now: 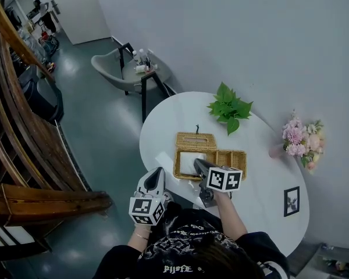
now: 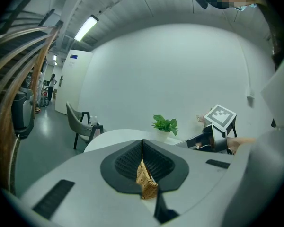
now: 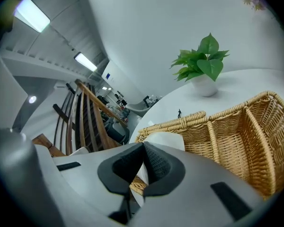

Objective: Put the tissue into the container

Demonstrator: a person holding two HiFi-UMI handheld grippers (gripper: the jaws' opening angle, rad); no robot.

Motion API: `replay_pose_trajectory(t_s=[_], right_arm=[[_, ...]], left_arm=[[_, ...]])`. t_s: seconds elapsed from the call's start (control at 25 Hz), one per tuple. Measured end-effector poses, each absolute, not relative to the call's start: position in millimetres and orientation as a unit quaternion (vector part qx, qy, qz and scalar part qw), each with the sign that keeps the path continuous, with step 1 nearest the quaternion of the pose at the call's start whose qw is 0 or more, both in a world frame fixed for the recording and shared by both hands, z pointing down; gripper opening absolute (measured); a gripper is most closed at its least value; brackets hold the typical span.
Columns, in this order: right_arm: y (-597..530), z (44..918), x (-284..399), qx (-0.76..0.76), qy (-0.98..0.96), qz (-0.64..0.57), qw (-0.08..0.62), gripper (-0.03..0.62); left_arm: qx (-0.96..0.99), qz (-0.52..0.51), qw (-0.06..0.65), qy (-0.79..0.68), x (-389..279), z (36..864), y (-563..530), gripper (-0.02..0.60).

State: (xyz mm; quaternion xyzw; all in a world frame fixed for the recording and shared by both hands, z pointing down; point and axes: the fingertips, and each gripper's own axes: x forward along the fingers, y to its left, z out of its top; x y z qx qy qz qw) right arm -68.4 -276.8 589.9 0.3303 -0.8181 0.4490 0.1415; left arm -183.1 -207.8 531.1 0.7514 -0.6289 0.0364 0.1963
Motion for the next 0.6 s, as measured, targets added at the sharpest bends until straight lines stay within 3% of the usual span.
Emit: replay_pose_trajectory(t_s=[0.6], right_arm=[[-285, 608, -67, 0.346, -0.775, 0.486, 0.207, 0.025]], left_arm=[[0.751, 0.037, 0.191, -0.631, -185, 533, -211, 0.025]])
